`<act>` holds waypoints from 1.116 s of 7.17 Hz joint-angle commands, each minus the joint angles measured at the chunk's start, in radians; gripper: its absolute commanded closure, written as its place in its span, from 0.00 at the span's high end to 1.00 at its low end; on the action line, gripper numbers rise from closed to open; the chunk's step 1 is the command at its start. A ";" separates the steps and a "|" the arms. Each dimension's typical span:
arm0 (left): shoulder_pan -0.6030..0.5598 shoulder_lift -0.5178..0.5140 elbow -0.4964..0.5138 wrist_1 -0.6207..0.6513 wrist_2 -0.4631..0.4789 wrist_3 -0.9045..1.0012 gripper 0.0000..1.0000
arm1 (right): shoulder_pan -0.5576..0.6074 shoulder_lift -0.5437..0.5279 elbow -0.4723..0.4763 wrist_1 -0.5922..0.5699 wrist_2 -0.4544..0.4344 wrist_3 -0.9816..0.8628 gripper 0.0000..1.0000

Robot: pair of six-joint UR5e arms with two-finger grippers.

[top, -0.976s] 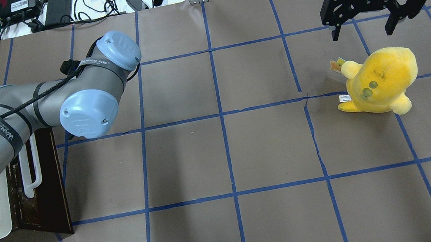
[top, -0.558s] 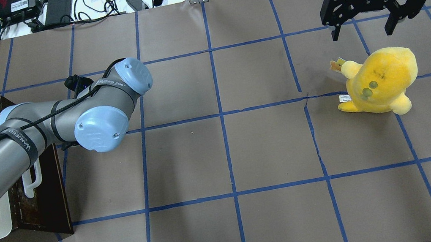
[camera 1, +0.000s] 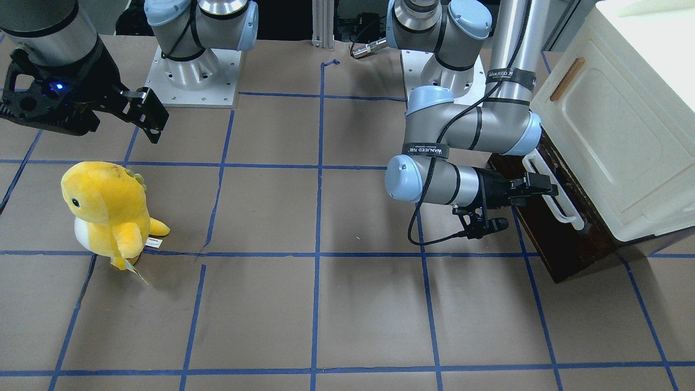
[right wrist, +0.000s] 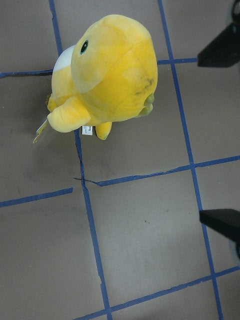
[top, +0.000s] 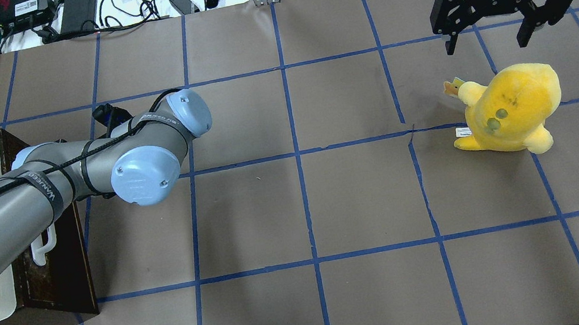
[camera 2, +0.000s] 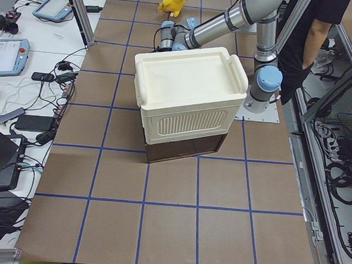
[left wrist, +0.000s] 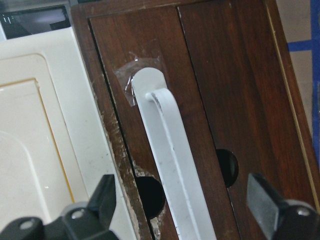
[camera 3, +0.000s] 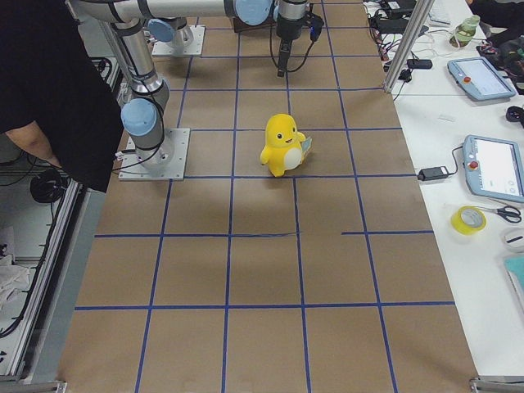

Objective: Pull drawer sideways
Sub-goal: 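Close the left gripper around the white drawer handle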

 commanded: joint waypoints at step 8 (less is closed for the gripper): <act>0.046 -0.012 -0.028 -0.001 0.023 -0.007 0.73 | -0.001 0.000 0.000 0.000 0.000 0.000 1.00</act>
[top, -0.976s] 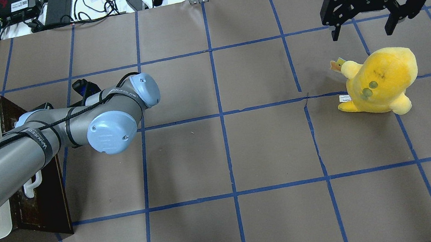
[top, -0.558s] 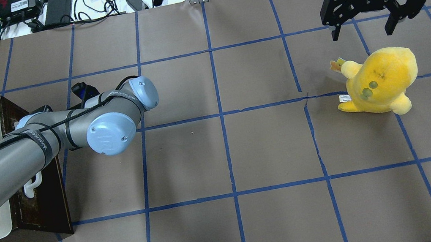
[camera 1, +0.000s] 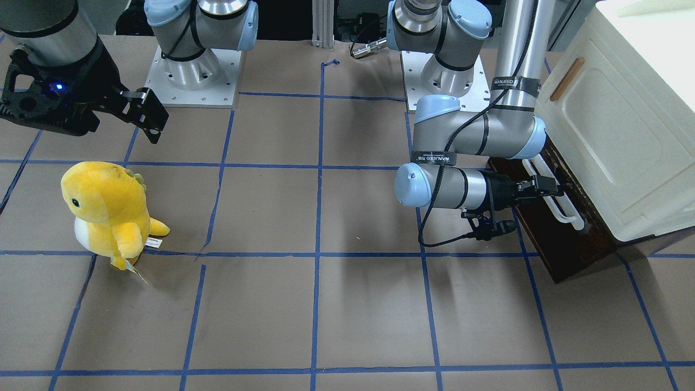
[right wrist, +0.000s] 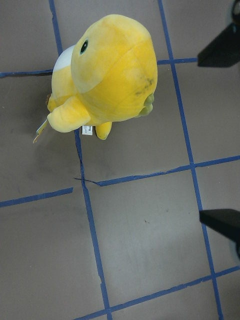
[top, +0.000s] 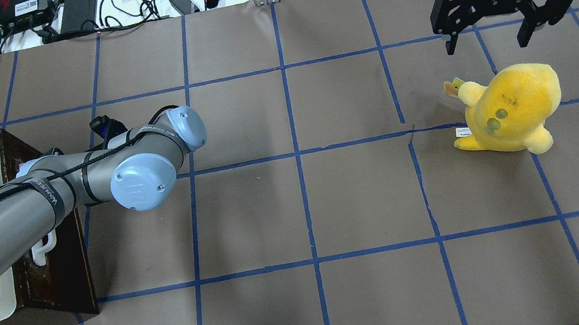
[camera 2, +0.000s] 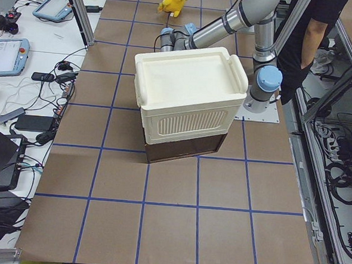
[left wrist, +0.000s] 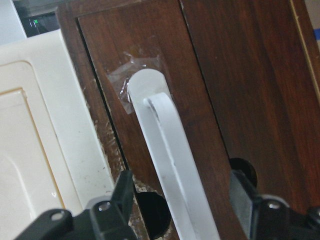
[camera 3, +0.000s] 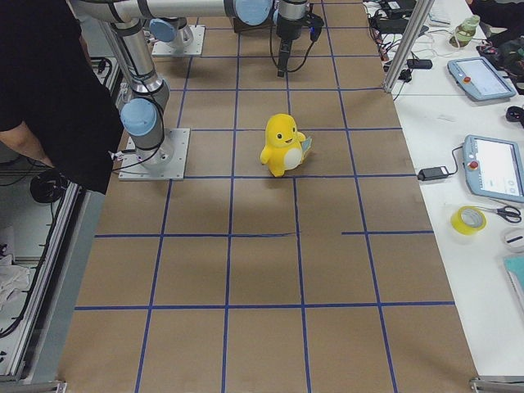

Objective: Pull drawer sideways
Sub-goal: 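Close the left gripper around the white drawer handle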

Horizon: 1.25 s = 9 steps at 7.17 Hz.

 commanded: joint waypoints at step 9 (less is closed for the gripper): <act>0.009 -0.003 0.001 0.002 -0.011 -0.002 0.23 | 0.000 0.000 0.000 0.000 0.000 0.000 1.00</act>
